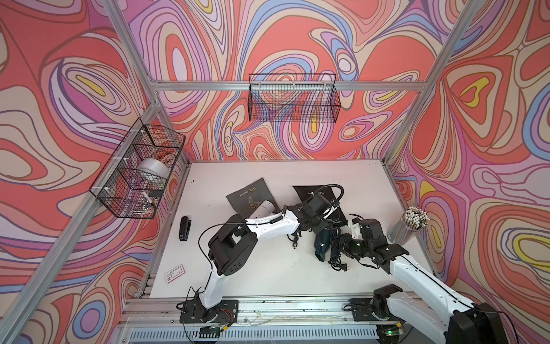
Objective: Pack away hair dryers
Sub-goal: Open the drawstring bag at the center of the board, then place the hair dryer in the drawstring bag.
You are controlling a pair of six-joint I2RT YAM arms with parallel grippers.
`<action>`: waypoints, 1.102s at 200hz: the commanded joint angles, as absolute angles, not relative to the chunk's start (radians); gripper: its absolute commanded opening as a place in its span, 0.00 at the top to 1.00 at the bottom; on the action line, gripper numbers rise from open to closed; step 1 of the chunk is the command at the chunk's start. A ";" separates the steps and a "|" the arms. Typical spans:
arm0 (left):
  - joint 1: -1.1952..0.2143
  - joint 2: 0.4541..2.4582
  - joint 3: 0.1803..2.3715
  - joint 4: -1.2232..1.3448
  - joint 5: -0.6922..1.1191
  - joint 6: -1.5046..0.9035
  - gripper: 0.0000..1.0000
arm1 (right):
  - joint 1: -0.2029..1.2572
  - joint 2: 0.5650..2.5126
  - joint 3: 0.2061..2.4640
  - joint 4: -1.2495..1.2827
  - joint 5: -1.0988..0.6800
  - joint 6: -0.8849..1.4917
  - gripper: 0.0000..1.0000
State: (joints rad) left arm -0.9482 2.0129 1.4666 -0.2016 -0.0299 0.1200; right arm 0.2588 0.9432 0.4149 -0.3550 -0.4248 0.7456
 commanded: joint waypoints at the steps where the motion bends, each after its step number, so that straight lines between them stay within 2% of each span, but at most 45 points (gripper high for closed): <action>1: -0.955 1.943 1.415 -0.091 -0.017 0.145 1.00 | 0.265 0.913 0.416 -0.250 -0.461 0.737 1.00; 131: -0.966 1.867 1.277 0.145 0.106 0.108 1.00 | 0.265 0.946 0.412 -0.162 -0.531 0.714 0.99; 220: -0.973 1.852 1.272 0.189 0.081 0.012 1.00 | 0.266 0.987 0.454 -0.199 -0.489 0.672 1.00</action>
State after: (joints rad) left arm -0.9634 1.9030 1.2842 0.1490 0.0788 0.0460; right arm 0.2634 1.0046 0.4168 -0.2401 -0.4942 0.6922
